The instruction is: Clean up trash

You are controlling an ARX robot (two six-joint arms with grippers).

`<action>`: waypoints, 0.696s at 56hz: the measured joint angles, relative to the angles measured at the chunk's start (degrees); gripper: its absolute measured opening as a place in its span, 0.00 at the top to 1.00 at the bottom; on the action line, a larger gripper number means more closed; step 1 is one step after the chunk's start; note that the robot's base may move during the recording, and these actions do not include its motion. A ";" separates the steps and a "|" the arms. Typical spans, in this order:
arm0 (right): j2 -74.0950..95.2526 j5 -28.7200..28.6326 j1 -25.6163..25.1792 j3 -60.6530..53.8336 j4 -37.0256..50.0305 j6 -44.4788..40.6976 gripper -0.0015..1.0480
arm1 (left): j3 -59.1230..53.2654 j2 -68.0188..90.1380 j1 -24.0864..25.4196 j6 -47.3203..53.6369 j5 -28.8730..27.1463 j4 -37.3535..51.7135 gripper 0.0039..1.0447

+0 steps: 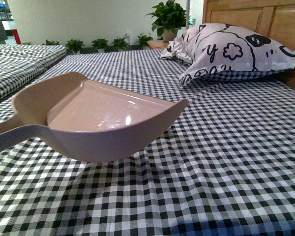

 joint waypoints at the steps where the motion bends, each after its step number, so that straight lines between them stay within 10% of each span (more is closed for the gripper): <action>1: 0.00 -0.02 0.00 0.00 0.00 0.00 0.80 | 0.22 0.39 0.00 0.20 0.04 -0.02 0.74; 39: 0.00 0.00 0.00 0.00 0.00 0.00 0.80 | 4.17 18.05 0.92 5.44 1.05 4.26 0.74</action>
